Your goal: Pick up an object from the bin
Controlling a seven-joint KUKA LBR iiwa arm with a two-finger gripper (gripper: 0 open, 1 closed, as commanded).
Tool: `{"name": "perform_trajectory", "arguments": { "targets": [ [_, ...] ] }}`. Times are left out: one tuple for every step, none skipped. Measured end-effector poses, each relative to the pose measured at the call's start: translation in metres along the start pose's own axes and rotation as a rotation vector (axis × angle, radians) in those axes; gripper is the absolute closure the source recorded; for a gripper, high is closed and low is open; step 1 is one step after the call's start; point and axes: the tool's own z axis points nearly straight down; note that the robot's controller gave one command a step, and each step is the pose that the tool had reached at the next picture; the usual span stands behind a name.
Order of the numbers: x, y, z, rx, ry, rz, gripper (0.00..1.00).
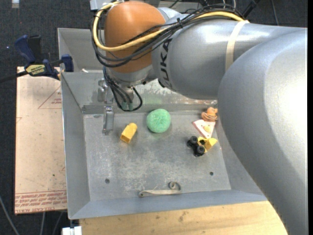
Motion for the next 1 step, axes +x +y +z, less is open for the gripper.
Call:
{"name": "perform_trajectory", "arguments": {
  "targets": [
    [-0.0012, -0.0013, -0.0056, -0.001, -0.006, 0.004, 0.0]
  ]
}}
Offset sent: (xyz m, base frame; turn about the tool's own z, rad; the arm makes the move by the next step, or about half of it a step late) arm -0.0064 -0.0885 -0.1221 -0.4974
